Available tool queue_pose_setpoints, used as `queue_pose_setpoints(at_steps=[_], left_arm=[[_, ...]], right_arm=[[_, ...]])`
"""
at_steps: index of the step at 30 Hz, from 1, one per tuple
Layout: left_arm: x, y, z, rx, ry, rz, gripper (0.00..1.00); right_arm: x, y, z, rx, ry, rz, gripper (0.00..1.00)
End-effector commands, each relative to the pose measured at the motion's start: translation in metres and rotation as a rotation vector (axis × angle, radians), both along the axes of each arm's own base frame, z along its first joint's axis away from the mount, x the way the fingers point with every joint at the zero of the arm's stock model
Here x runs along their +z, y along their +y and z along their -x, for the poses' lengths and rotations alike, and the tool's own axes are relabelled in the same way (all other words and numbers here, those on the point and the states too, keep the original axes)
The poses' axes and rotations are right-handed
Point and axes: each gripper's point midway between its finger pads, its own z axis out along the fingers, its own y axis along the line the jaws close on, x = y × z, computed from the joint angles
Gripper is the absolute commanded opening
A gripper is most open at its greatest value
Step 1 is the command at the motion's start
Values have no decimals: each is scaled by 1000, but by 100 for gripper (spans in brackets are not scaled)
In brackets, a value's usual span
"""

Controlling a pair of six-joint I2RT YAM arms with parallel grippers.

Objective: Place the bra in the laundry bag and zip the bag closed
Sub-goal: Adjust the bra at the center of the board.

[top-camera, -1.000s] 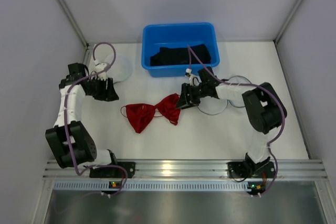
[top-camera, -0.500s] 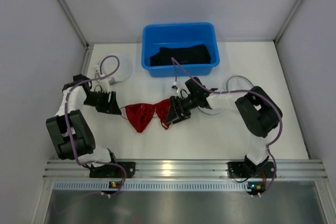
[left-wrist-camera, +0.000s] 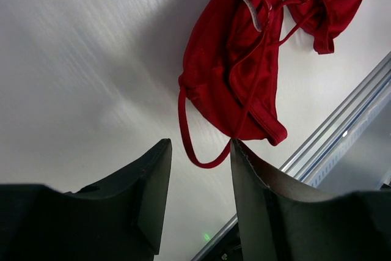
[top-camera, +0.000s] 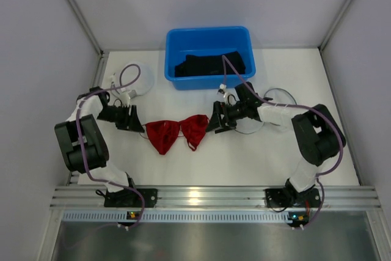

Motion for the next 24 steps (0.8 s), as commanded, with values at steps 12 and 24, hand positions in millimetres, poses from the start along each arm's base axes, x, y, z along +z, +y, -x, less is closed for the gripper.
queue_pose_setpoints(at_steps=[12, 24], left_arm=[[17, -20, -17, -37, -51, 120, 19], [49, -32, -26, -20, -106, 173, 0]], right_arm=[[8, 5, -43, -58, -76, -60, 79], [4, 20, -67, -50, -139, -72, 76]])
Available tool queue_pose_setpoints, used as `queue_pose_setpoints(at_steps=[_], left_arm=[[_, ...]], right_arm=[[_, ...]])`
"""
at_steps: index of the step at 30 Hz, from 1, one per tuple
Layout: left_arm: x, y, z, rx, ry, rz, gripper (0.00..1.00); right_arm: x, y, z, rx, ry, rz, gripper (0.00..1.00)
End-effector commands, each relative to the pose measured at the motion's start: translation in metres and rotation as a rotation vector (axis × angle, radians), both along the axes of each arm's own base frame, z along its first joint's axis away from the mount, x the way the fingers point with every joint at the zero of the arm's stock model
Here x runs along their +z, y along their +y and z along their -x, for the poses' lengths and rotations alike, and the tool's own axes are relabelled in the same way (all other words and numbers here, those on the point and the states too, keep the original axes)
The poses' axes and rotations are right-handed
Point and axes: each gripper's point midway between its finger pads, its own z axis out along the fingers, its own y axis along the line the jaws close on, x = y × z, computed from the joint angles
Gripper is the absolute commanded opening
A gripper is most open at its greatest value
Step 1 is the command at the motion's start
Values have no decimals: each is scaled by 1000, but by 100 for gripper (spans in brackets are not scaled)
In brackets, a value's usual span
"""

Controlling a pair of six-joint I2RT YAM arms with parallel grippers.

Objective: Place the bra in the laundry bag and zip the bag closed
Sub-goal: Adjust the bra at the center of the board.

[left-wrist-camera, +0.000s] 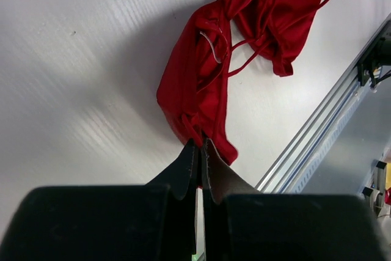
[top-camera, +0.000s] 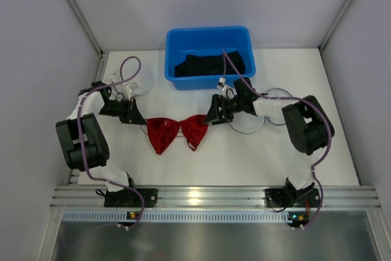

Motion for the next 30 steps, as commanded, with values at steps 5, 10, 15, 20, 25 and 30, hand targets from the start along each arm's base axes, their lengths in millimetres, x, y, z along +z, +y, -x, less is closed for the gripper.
queue_pose_setpoints(at_steps=[5, 10, 15, 20, 25, 30], left_arm=[[38, -21, -12, -6, -52, 91, 0], [44, -37, -17, -11, -6, 133, 0], [43, -41, -20, -1, 33, 142, 0], [16, -29, -19, 18, 110, 62, 38], [10, -10, -29, 56, 64, -29, 55], [11, 10, -31, 72, 8, -107, 55]], right_arm=[[21, 25, -28, 36, -144, -66, 70], [17, 36, -28, 45, -144, -72, 56], [12, 39, -21, 54, -129, -58, 54], [10, 38, -17, 53, -119, -52, 56], [5, 33, -10, 32, -89, -35, 42], [-5, 29, 3, 24, -47, -34, 38]])
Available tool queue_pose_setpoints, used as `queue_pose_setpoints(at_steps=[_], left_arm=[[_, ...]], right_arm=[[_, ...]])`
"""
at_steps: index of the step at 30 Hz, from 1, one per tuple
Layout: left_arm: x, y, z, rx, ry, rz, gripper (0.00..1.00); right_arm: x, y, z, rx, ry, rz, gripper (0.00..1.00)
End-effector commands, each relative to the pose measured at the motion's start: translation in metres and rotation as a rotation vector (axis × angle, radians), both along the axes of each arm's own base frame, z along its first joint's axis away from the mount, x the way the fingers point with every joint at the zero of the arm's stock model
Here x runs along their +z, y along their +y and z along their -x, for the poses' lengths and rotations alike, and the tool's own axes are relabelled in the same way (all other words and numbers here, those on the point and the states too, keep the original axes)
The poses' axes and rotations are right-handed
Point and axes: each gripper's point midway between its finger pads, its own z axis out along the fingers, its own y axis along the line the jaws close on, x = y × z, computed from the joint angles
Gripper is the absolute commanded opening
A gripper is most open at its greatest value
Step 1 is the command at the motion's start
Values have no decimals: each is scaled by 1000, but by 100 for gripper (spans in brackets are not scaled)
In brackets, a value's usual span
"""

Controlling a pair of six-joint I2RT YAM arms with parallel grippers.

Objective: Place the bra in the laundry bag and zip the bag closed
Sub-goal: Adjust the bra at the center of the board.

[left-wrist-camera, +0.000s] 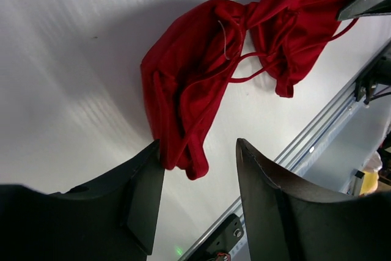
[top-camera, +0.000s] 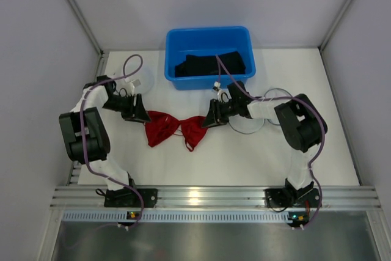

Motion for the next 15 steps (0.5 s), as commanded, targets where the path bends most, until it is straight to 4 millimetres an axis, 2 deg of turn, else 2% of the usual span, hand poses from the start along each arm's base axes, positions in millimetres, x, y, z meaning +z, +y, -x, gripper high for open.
queue_pose_setpoints(at_steps=[1, 6, 9, 10, 15], left_arm=[[15, 18, -9, 10, -114, -67, 55], [8, 33, 2, 2, -145, -93, 56], [-4, 29, 20, -77, -166, -100, 56], [-9, 26, 32, -100, -148, -94, 57], [-28, 22, 49, -197, -143, -107, 59]], right_arm=[[9, 8, 6, 6, -26, -40, 37], [6, 13, 23, 40, -7, -42, 37], [9, 19, 32, 64, 5, -51, 37], [9, 21, 35, 70, 9, -53, 37], [11, 34, 47, 100, 14, -71, 40]])
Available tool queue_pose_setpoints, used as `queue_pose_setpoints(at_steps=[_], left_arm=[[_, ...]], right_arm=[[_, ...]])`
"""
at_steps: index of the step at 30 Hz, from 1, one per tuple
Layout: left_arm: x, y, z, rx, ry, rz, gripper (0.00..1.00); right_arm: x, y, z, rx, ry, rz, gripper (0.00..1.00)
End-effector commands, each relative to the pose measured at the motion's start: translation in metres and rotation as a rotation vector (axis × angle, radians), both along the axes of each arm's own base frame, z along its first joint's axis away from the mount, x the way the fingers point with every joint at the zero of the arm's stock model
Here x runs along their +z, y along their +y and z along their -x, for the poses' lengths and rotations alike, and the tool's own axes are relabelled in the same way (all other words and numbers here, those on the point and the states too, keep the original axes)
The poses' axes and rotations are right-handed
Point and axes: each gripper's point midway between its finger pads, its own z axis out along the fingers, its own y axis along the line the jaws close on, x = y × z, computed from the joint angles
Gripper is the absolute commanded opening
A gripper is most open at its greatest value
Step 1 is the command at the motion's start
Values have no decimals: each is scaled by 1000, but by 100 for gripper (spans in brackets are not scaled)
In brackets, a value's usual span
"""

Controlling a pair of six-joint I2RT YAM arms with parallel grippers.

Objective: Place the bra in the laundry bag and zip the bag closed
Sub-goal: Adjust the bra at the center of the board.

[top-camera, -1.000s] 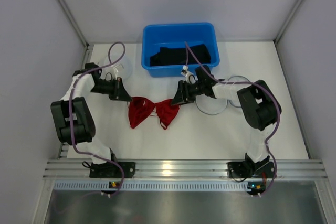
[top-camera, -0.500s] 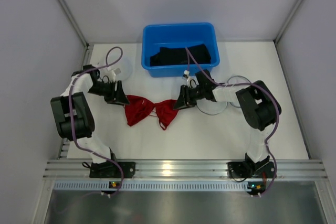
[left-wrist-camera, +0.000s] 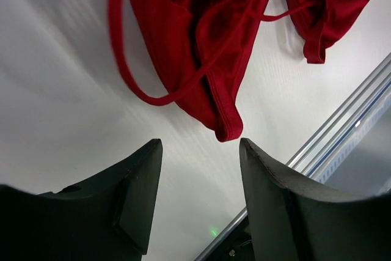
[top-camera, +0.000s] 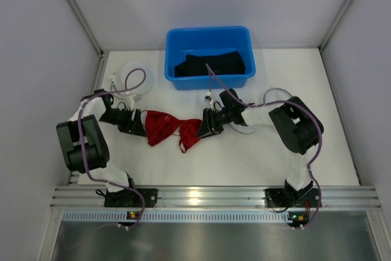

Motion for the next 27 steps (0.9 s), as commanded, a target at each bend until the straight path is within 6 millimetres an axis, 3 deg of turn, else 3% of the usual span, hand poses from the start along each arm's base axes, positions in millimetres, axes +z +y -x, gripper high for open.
queue_pose_setpoints(at_steps=[1, 9, 16, 20, 23, 24, 27], left_arm=[[-3, -5, 6, -105, -61, -6, 59], [-6, -20, -10, -104, -12, 75, 55], [-7, -25, -32, -56, 30, 154, 51], [-5, -27, -41, -55, 14, 154, 46], [-1, -29, -48, -42, 5, 152, 33], [1, -29, -50, -38, 3, 152, 21], [9, -32, -52, -33, -17, 166, 4]], right_arm=[[22, 17, 3, 35, -63, -79, 40], [24, 24, 1, 46, -70, -76, 44], [32, 15, 4, 71, -89, -63, 68], [39, 5, 2, 73, -100, -53, 74], [41, -1, -5, 54, -114, -49, 77], [43, -4, -10, 38, -124, -50, 78], [46, -13, -22, -3, -137, -44, 78]])
